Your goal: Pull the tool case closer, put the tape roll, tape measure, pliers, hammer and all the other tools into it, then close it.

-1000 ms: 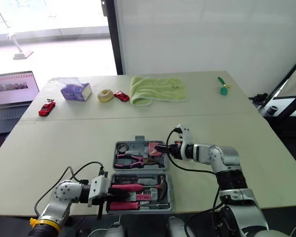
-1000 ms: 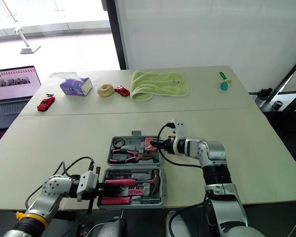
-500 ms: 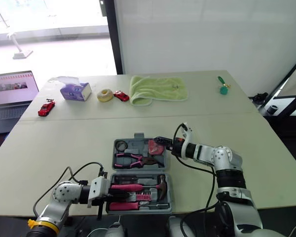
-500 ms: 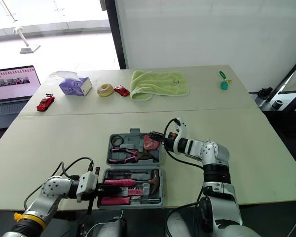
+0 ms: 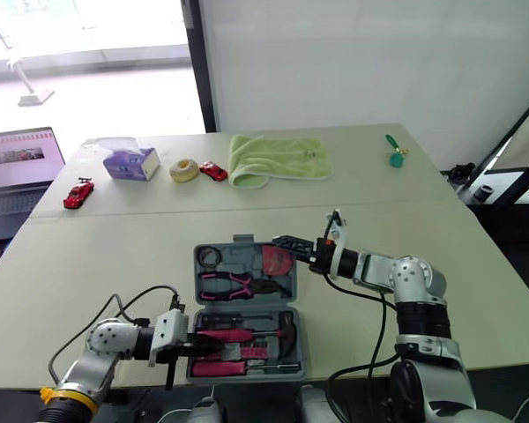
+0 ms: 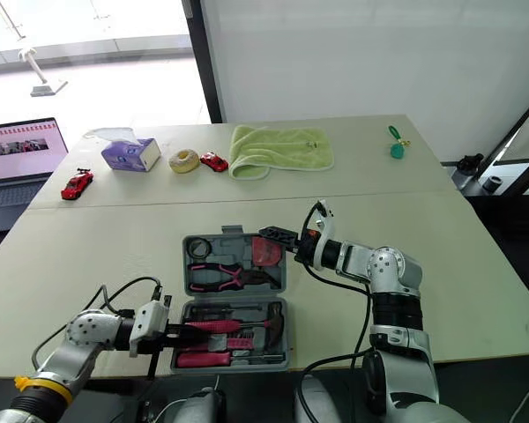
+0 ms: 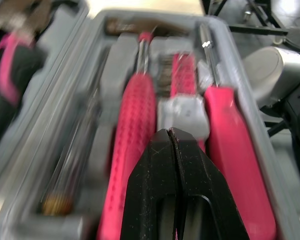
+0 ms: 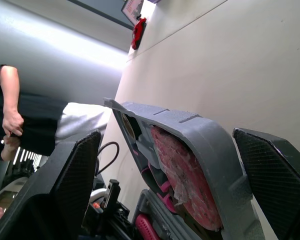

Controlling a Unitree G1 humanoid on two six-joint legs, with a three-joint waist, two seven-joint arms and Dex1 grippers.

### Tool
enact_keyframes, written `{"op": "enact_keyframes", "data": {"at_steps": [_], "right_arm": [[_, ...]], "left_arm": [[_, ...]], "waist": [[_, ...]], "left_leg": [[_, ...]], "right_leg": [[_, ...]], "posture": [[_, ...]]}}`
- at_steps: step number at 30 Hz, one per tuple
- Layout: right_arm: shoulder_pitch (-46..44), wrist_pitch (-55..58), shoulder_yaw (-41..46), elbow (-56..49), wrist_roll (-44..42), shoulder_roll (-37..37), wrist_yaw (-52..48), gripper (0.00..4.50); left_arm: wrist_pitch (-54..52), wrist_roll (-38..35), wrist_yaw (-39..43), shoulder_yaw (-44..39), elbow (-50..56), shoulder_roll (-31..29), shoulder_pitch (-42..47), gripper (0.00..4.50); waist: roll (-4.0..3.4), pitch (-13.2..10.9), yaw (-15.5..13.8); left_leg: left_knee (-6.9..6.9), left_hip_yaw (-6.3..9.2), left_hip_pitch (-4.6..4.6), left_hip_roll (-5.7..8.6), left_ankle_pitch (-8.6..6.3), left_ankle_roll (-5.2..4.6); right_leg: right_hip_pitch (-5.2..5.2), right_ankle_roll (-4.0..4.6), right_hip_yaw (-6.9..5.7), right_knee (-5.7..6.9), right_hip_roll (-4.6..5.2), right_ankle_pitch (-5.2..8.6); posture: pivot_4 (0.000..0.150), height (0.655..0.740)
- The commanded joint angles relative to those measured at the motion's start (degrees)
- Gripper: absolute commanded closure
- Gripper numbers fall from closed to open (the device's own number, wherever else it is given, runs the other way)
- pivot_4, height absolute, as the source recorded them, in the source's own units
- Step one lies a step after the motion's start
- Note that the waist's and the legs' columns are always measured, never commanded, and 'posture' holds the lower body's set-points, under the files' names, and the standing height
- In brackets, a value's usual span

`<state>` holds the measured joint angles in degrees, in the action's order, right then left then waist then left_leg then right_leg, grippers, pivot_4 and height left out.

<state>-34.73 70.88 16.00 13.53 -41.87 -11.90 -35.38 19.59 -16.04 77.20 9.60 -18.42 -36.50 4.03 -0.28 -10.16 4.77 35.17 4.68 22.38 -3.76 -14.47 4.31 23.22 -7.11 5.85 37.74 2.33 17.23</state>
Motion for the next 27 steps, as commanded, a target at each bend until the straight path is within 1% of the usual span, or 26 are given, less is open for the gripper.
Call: {"op": "enact_keyframes", "data": {"at_steps": [1, 5, 8, 11, 13, 14, 16, 17, 19, 22, 23, 24, 25, 26, 27], "right_arm": [[-0.7, -0.2, -1.1, -1.6, -2.3, 0.0, -2.4, 0.03], [-1.0, -0.8, -1.6, -1.0, -2.4, -0.2, -3.7, 0.03], [-1.0, -1.1, -2.2, -1.0, -2.3, -0.5, -4.3, 0.03], [-0.5, -0.1, -3.4, -3.4, -3.4, -1.2, -6.1, 0.03], [-0.1, 0.8, -4.2, -5.7, -4.2, -1.9, -7.0, 0.03], [0.5, 1.9, -4.4, -7.9, -5.4, -2.3, -7.3, 0.03], [3.0, 6.7, -4.4, -15.9, -9.7, -3.7, -7.2, 0.03], [4.0, 8.5, -4.3, -18.8, -11.3, -4.0, -6.9, 0.03], [7.6, 12.9, -4.0, -27.7, -16.5, -5.1, -6.2, 0.03], [13.4, 18.1, -3.2, -38.8, -23.9, -6.7, -4.0, 0.03], [15.9, 18.8, -0.5, -43.5, -27.1, -8.4, -1.5, 0.03], [16.9, 18.2, 3.1, -46.0, -31.1, -10.1, 1.5, 0.03], [17.7, 17.2, 5.4, -47.5, -34.6, -11.6, 4.3, 0.03], [17.5, 15.1, 8.4, -48.6, -37.3, -14.6, 6.7, 0.03], [17.3, 13.5, 10.4, -50.2, -37.3, -17.6, 7.6, 0.03]], "left_arm": [[-4.8, -1.8, -1.3, -2.1, 5.2, -2.0, -2.7, 4.5], [-11.3, -5.9, -3.0, -5.9, 13.8, -4.7, -6.7, 4.5], [-15.5, -8.0, -3.6, -8.0, 17.2, -6.0, -8.1, 4.5], [-26.5, -16.1, -2.7, -14.9, 21.0, -11.0, -10.6, 4.5], [-30.9, -19.4, -1.7, -18.6, 21.2, -13.5, -11.4, 4.5], [-31.5, -19.7, -0.5, -19.9, 20.3, -14.9, -11.8, 4.5], [-31.7, -19.0, 1.9, -22.2, 17.5, -17.5, -12.6, 4.5], [-31.9, -18.8, 2.7, -23.0, 16.7, -18.1, -12.9, 4.5], [-33.1, -19.8, 3.9, -24.7, 15.8, -18.8, -13.4, 4.5], [-31.8, -18.5, 6.3, -26.2, 14.2, -19.9, -14.1, 4.5], [-31.5, -18.5, 7.4, -27.0, 13.8, -20.6, -13.7, 4.5], [-31.3, -18.9, 8.4, -27.8, 13.7, -21.0, -13.4, 4.5], [-31.2, -19.1, 9.2, -28.3, 13.6, -21.3, -13.1, 4.5], [-30.9, -19.2, 9.7, -28.7, 13.6, -21.4, -12.5, 4.5], [-31.0, -19.5, 10.0, -29.0, 13.8, -21.3, -12.0, 4.5]], "waist": [[0.04, 0.0, 0.0], [0.16, -0.2, 0.4], [0.17, -0.3, 0.6], [0.29, -0.4, 1.0], [0.36, -0.5, 1.1], [0.36, -0.6, 1.0], [0.37, -0.6, 0.8], [0.37, -0.6, 0.8], [0.38, -0.6, 0.7], [0.45, -0.6, 0.6], [0.54, -0.7, 0.5], [0.62, -0.8, 0.3], [0.67, -0.8, 0.0], [0.71, -0.8, -0.3], [0.72, -0.9, -0.5]], "left_leg": [[-0.01, 0.0, 0.02, 0.0, 0.0, 0.0], [-0.07, 0.0, 0.07, 0.0, 0.0, 0.0], [-0.08, -0.01, 0.1, 0.0, 0.0, 0.0], [-0.07, -0.01, 0.1, -0.01, 0.0, 0.0], [-0.11, -0.01, 0.11, -0.04, 0.0, 0.0], [-0.12, 0.0, 0.11, -0.04, 0.0, 0.0], [-0.13, -0.01, 0.12, -0.04, 0.0, 0.0], [-0.14, -0.02, 0.15, -0.03, 0.0, 0.0], [-0.16, -0.04, 0.17, -0.03, 0.0, 0.0], [-0.23, -0.03, 0.28, -0.03, -0.01, 0.0], [-0.23, -0.02, 0.29, -0.04, -0.01, 0.0], [-0.22, -0.02, 0.3, -0.03, -0.01, 0.0], [-0.19, -0.02, 0.36, -0.03, -0.01, 0.01], [-0.13, -0.03, 0.43, -0.03, -0.01, 0.02], [-0.12, -0.07, 0.46, -0.01, 0.0, 0.03]], "right_leg": [[0.01, 0.0, 0.0, 0.0, 0.0, 0.0], [0.1, 0.02, 0.0, 0.0, 0.01, 0.02], [0.13, 0.03, 0.0, 0.0, 0.03, 0.02], [0.13, 0.03, 0.0, 0.0, 0.02, 0.02], [0.2, 0.04, 0.0, 0.01, -0.02, 0.02], [0.21, 0.05, 0.0, 0.03, -0.02, 0.03], [0.22, 0.07, -0.01, 0.02, -0.01, 0.05], [0.22, 0.08, -0.01, 0.0, 0.0, 0.07], [0.22, 0.08, -0.01, -0.07, 0.01, 0.1], [0.26, 0.1, -0.05, -0.19, 0.03, 0.13], [0.26, 0.1, -0.07, -0.2, 0.04, 0.13], [0.26, 0.11, -0.09, -0.2, 0.05, 0.13], [0.28, 0.12, -0.12, -0.21, 0.09, 0.13], [0.32, 0.21, -0.12, -0.23, 0.12, 0.18], [0.3, 0.31, -0.12, -0.34, 0.16, 0.22]], "posture": [[0.15, 0.74], [0.15, 0.74], [0.15, 0.74], [0.15, 0.74], [0.15, 0.74], [0.15, 0.74], [0.15, 0.74], [0.15, 0.74], [0.15, 0.74], [0.15, 0.74], [0.15, 0.74], [0.15, 0.74], [0.15, 0.74], [0.15, 0.74], [0.15, 0.74]]}}
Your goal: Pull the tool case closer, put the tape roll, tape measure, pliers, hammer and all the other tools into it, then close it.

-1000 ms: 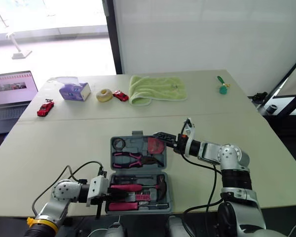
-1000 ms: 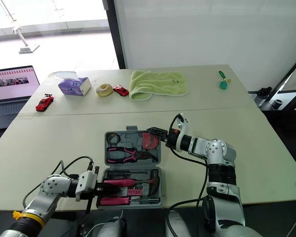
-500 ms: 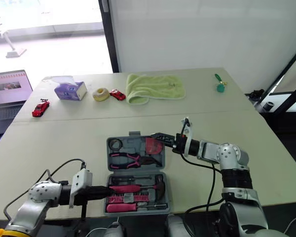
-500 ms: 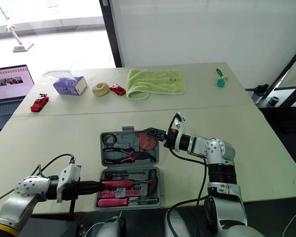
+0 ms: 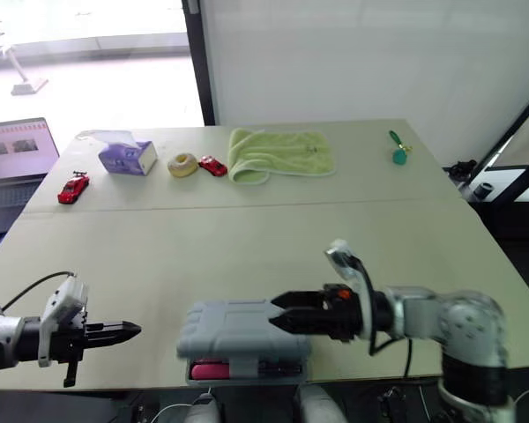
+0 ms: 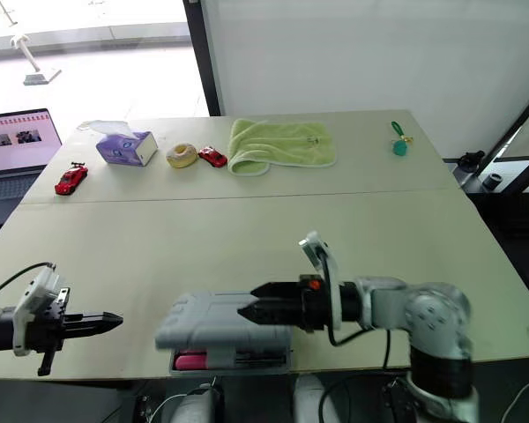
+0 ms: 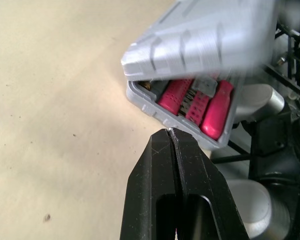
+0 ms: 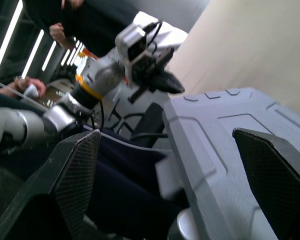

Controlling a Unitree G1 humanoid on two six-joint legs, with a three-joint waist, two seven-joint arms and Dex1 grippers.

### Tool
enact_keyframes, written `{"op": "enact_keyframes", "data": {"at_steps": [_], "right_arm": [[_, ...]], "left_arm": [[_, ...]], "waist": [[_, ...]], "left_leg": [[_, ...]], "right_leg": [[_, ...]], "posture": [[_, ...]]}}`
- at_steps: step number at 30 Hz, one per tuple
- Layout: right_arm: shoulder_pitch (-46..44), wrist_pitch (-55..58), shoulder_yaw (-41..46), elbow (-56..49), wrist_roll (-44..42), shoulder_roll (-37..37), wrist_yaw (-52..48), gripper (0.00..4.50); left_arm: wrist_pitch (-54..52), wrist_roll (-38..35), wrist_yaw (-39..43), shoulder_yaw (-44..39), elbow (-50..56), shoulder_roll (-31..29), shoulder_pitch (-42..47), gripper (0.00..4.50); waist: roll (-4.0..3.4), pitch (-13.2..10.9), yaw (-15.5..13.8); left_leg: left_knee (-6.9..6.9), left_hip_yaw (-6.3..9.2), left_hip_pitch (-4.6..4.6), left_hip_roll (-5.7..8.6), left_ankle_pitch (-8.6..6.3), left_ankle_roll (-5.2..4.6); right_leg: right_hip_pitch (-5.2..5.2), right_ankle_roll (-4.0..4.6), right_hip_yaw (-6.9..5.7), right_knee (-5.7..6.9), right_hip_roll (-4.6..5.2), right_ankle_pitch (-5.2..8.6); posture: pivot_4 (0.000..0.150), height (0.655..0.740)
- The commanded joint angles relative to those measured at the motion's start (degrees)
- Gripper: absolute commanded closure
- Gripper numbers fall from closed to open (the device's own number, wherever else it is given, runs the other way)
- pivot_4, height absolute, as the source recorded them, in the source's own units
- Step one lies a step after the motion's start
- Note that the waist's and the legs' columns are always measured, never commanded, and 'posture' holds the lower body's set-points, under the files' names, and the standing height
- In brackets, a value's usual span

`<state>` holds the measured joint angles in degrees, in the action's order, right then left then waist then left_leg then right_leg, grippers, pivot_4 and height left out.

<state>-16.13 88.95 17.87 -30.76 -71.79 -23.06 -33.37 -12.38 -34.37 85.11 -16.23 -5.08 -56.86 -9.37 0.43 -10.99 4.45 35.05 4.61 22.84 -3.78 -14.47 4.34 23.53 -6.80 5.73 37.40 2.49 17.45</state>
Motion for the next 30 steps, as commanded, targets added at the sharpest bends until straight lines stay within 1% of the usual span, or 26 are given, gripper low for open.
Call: {"op": "enact_keyframes", "data": {"at_steps": [1, 3, 5, 6, 7, 8, 10, 13, 16, 25, 30], "right_arm": [[-0.8, -6.0, 9.8, -8.1, -5.6, -9.8, 5.7, 0.03], [2.2, -10.6, 9.8, -12.6, 0.6, -16.6, 3.3, 0.03], [6.0, -16.0, 8.8, -15.0, 6.0, -21.7, 0.2, 0.03], [9.4, -21.6, 8.0, -15.9, 12.3, -25.6, -2.9, 0.03], [14.3, -30.0, 6.9, -15.8, 21.4, -30.1, -6.7, 0.03], [18.0, -36.8, 6.1, -15.4, 28.2, -33.2, -9.8, 0.03], [23.3, -44.9, 6.9, -13.3, 34.3, -35.6, -14.3, 0.03], [27.7, -52.7, 7.6, -11.1, 39.0, -35.9, -18.2, 0.03], [30.1, -56.8, 7.6, -10.0, 40.8, -34.3, -20.1, 0.03], [30.5, -61.2, 4.4, -8.1, 43.1, -32.2, -21.0, 0.03], [30.6, -61.9, 3.4, -7.3, 43.5, -32.1, -21.6, 0.03]], "left_arm": [[1.2, -1.4, 2.2, -3.4, 0.7, -0.7, 2.0, 4.5], [0.6, -1.8, 2.1, -3.8, 1.4, -0.1, 2.9, 4.5], [0.5, -1.7, 1.9, -4.0, 1.9, 0.3, 3.5, 4.5], [0.1, -1.3, 0.8, -3.8, 2.5, 0.5, 4.1, 4.5], [-0.8, -1.8, 0.0, -4.0, 3.2, 0.6, 5.1, 4.5], [-1.6, -2.2, -0.5, -4.2, 3.7, 0.8, 5.7, 4.5], [-1.6, -1.0, -3.7, -4.4, 4.2, 1.3, 7.2, 4.5], [-2.0, -0.4, -4.7, -4.4, 4.4, 1.0, 7.7, 4.5], [-1.9, 0.6, -6.3, -4.8, 5.1, 1.1, 6.7, 4.5], [-1.7, 1.4, -7.9, -4.3, 6.5, 1.6, 5.8, 4.5], [-2.3, 1.2, -9.1, -4.6, 8.2, 2.0, 5.2, 4.5]], "waist": [[-0.02, -0.1, -0.4], [0.15, -0.1, -0.5], [0.35, -0.1, -0.7], [0.37, -0.1, -0.8], [0.34, -0.1, -1.0], [0.39, -0.1, -1.1], [0.43, -0.1, -1.4], [0.5, -0.1, -1.4], [0.5, -0.1, -1.4], [0.57, -0.1, -2.0], [0.57, -0.1, -2.0]], "left_leg": [[0.04, -0.08, 0.01, 0.0, 0.02, 0.04], [0.11, -0.19, 0.01, 0.02, 0.07, 0.12], [0.07, -0.18, -0.04, -0.01, 0.07, 0.12], [0.05, -0.17, -0.04, -0.01, 0.07, 0.12], [0.06, -0.17, 0.0, -0.01, 0.07, 0.12], [0.08, -0.19, 0.11, 0.02, 0.07, 0.12], [0.13, -0.18, 0.19, 0.03, 0.07, 0.12], [0.16, -0.18, 0.2, 0.02, 0.07, 0.12], [0.15, -0.18, 0.17, 0.02, 0.07, 0.12], [0.23, -0.18, 0.0, 0.02, 0.09, 0.15], [0.23, -0.18, -0.02, 0.02, 0.09, 0.16]], "right_leg": [[0.03, 0.08, 0.04, -0.09, 0.02, -0.04], [0.02, 0.16, 0.08, -0.17, 0.1, -0.12], [0.0, 0.16, 0.07, -0.17, 0.06, -0.12], [0.0, 0.15, 0.06, -0.17, 0.05, -0.1], [0.0, 0.12, 0.06, -0.2, 0.05, -0.09], [0.06, 0.04, 0.07, -0.22, 0.08, -0.06], [0.06, -0.09, 0.07, -0.3, 0.08, -0.11], [0.04, -0.21, 0.07, -0.31, 0.06, -0.17], [0.03, -0.21, 0.07, -0.27, 0.06, -0.18], [-0.18, -0.02, 0.07, -0.25, 0.07, -0.13], [-0.22, -0.17, 0.07, -0.24, 0.07, -0.21]], "posture": [[0.15, 0.74], [0.15, 0.74], [0.15, 0.74], [0.15, 0.74], [0.15, 0.74], [0.15, 0.74], [0.15, 0.74], [0.15, 0.74], [0.15, 0.74], [0.15, 0.74], [0.15, 0.74]]}}
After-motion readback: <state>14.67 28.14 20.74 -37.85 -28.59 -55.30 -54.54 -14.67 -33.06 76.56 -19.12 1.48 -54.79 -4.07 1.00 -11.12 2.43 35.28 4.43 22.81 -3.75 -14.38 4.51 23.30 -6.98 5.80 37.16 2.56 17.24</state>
